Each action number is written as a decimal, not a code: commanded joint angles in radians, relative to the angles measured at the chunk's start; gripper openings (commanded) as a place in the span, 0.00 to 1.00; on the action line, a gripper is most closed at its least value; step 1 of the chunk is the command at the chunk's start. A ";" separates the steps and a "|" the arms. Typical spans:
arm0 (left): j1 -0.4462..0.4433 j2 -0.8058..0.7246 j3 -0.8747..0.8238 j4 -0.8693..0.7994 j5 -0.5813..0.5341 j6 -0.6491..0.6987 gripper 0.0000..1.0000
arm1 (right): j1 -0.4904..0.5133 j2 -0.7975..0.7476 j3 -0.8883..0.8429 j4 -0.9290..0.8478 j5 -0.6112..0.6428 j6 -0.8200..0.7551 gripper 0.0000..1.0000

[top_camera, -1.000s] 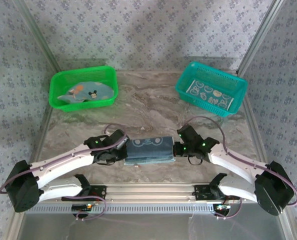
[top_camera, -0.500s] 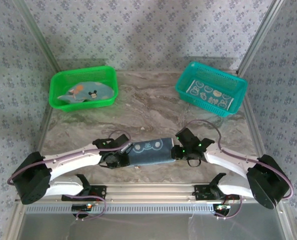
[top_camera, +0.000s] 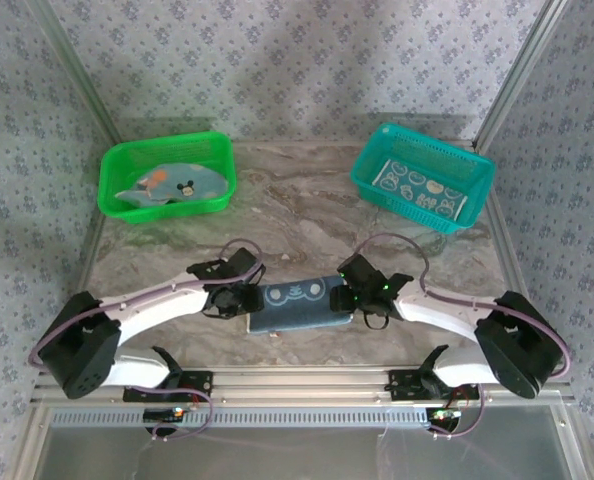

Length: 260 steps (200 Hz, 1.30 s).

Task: Fold and stack the towels

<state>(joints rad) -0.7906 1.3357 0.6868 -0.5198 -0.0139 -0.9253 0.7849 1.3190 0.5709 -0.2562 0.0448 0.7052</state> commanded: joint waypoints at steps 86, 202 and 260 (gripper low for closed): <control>0.016 0.057 -0.076 0.107 0.081 0.045 0.29 | 0.167 0.149 0.018 0.054 0.192 0.183 0.58; 0.063 -0.102 0.021 -0.030 0.045 0.079 0.35 | 0.204 0.086 0.054 -0.125 0.312 0.170 0.00; 0.139 -0.167 0.169 -0.101 0.012 0.130 0.39 | -0.008 -0.159 0.237 -0.375 0.268 -0.006 0.00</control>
<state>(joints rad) -0.6811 1.1980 0.7914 -0.5648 0.0212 -0.8383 0.8585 1.2388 0.7067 -0.4622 0.3393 0.7933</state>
